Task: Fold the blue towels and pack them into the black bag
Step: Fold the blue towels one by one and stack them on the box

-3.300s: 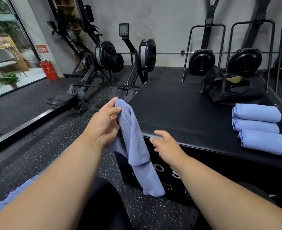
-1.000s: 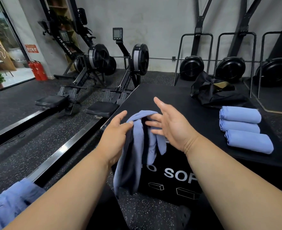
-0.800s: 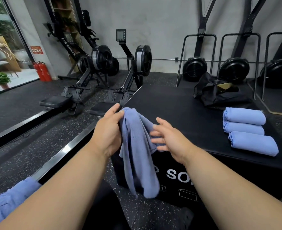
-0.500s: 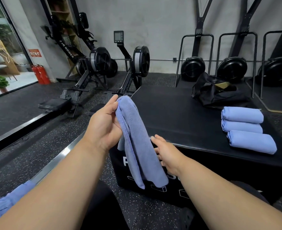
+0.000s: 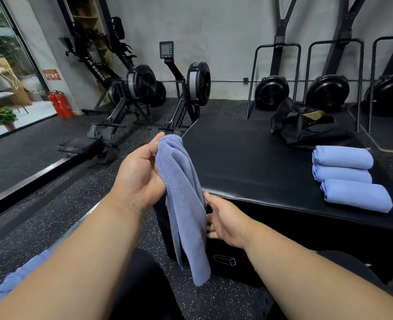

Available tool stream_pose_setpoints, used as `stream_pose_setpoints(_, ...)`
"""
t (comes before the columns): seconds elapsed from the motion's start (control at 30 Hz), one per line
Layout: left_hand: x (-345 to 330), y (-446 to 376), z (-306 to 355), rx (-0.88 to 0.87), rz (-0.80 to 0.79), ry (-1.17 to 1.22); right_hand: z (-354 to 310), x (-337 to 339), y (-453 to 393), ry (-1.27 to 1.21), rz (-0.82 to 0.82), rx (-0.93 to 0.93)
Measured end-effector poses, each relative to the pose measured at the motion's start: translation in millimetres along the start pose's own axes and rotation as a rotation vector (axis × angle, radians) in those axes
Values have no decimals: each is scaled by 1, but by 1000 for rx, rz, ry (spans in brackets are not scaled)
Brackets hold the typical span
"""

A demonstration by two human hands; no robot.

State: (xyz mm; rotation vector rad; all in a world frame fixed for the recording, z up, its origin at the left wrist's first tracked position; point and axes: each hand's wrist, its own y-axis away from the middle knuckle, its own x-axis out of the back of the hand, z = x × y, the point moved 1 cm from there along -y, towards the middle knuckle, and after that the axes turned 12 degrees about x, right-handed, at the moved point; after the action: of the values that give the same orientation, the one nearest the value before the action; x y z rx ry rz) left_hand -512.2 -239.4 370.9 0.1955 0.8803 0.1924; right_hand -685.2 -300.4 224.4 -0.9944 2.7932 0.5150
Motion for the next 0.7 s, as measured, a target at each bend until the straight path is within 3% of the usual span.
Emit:
stream_pose_setpoints(0.2,10,-4,-2,1,45,-41,-8,0,-2,1,42,97)
stream_pose_setpoints(0.43,36,-9,11,-77,160,-34,-73,29,7,-517,175,453)
stream_pose_setpoints(0.57,39,-8,2,-54,207,-32,-72,29,7,-362,229,437)
stream_pose_setpoints(0.7,36,-7,-7,-8,161,-14,-79,37,7,-471,349,503)
